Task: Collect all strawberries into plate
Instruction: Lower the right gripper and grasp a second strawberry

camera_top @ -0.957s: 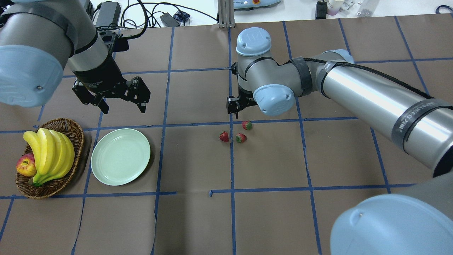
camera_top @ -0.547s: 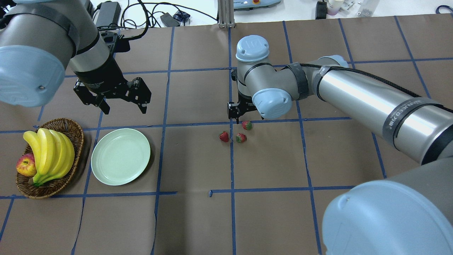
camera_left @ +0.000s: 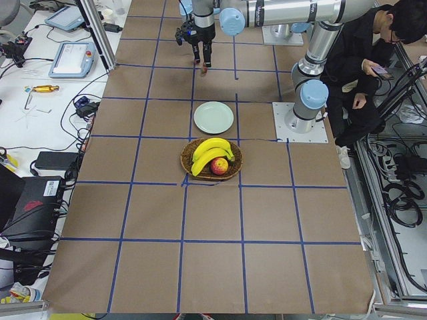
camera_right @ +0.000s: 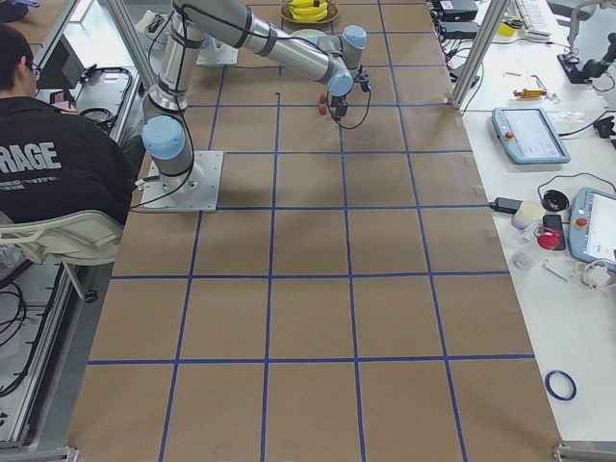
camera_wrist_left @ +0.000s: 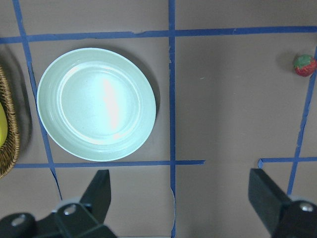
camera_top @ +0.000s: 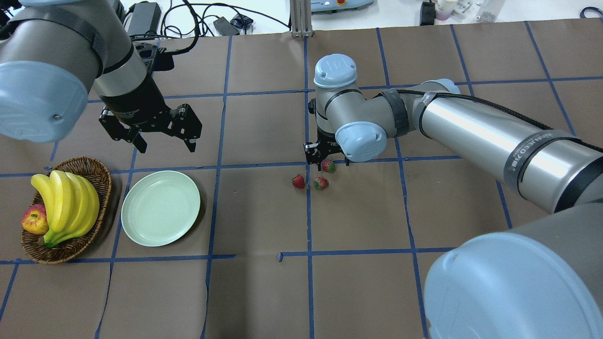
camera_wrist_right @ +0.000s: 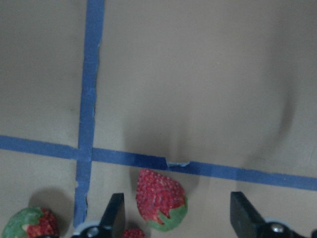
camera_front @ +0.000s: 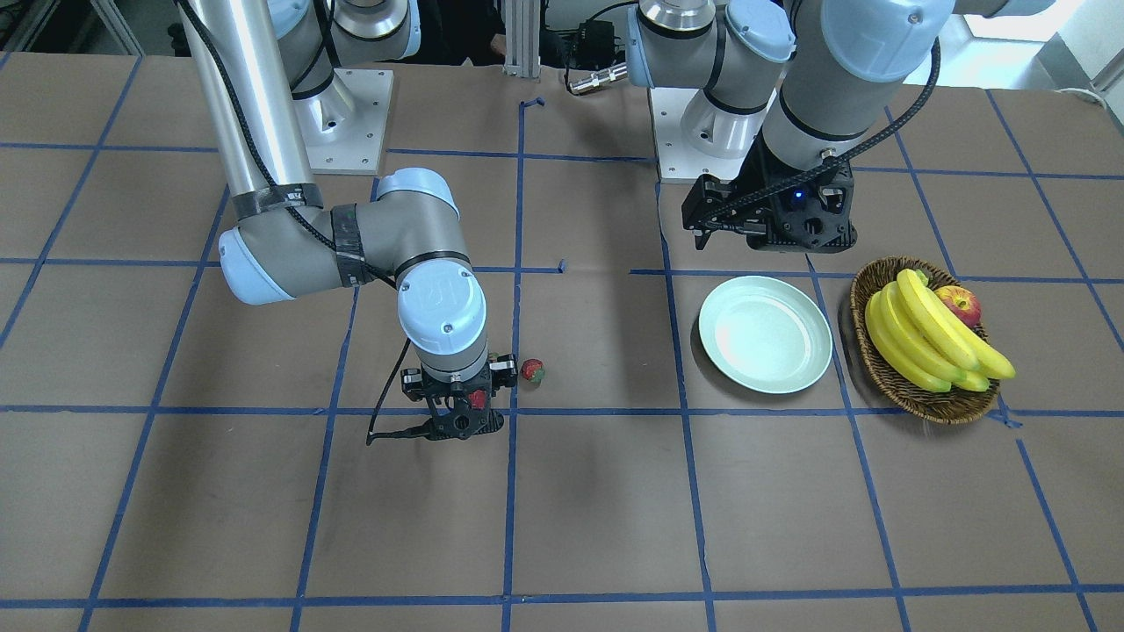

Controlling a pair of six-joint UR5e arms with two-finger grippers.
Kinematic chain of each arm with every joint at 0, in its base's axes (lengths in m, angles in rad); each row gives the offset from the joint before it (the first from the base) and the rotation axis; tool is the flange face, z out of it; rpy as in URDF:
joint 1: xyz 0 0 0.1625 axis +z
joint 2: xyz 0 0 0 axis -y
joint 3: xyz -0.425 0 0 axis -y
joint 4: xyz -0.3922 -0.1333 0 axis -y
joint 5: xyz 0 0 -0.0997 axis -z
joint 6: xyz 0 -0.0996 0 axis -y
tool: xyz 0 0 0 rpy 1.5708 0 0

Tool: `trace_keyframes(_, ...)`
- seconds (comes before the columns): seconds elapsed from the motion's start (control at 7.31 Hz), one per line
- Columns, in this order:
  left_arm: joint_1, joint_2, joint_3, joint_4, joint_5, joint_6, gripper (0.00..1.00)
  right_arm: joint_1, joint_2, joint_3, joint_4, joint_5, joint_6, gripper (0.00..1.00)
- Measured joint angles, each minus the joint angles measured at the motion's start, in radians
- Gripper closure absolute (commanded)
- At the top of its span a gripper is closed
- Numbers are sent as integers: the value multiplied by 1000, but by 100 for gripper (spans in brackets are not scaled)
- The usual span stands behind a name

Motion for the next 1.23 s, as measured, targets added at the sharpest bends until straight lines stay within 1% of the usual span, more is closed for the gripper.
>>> trace_keyframes(0.14,-1,0,0,-1,-1,-1,0,0,6,0,0,0,-3,39)
trace_keyframes(0.27,-1,-1,-2,-2,-3,-1,0,-1,10,-1,0,0,-6,76)
trace_keyframes(0.41,-2,-2,-8,-2,-3,-1,0,-1,12,-2,-1,1,-8,96)
trace_keyframes(0.55,-3,-1,-19,-1,-2,-2,0,-1,13,-3,-1,1,-8,100)
trace_keyframes(0.96,-4,0,-26,3,-1,-1,0,0,10,-10,0,1,-5,100)
trace_keyframes(1.23,-3,1,-21,5,-2,0,0,-1,-11,-27,5,0,-2,100)
